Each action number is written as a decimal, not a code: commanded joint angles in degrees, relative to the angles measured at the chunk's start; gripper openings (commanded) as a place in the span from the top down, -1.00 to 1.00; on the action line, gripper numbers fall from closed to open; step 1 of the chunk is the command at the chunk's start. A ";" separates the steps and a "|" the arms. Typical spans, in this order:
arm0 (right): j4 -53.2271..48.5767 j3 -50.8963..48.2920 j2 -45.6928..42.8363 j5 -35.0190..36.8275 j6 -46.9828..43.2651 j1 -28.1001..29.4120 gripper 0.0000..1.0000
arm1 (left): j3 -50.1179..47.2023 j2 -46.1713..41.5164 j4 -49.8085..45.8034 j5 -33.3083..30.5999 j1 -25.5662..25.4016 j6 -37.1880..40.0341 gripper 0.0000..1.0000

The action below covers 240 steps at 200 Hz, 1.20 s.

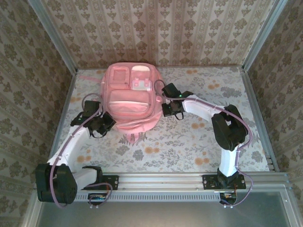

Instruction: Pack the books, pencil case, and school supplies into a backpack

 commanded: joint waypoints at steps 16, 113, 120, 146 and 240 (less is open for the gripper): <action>-1.55 2.03 1.75 3.90 -1.91 -1.29 1.00 | 0.61 -0.93 -4.85 2.61 1.86 6.98 1.00; 0.12 4.91 4.55 1.16 -0.66 -5.64 1.00 | 0.49 0.39 -4.87 6.63 1.91 12.06 1.00; 0.25 5.01 4.71 0.33 -0.65 -5.62 1.00 | 0.36 0.56 -4.44 7.06 1.84 12.13 1.00; 2.12 2.40 3.38 -2.80 0.67 -5.34 1.00 | 0.83 1.45 -2.97 7.83 -0.16 11.91 1.00; 6.13 -13.89 -16.70 -0.03 2.16 -3.91 -0.95 | 6.59 9.49 2.50 4.22 -13.36 11.82 1.00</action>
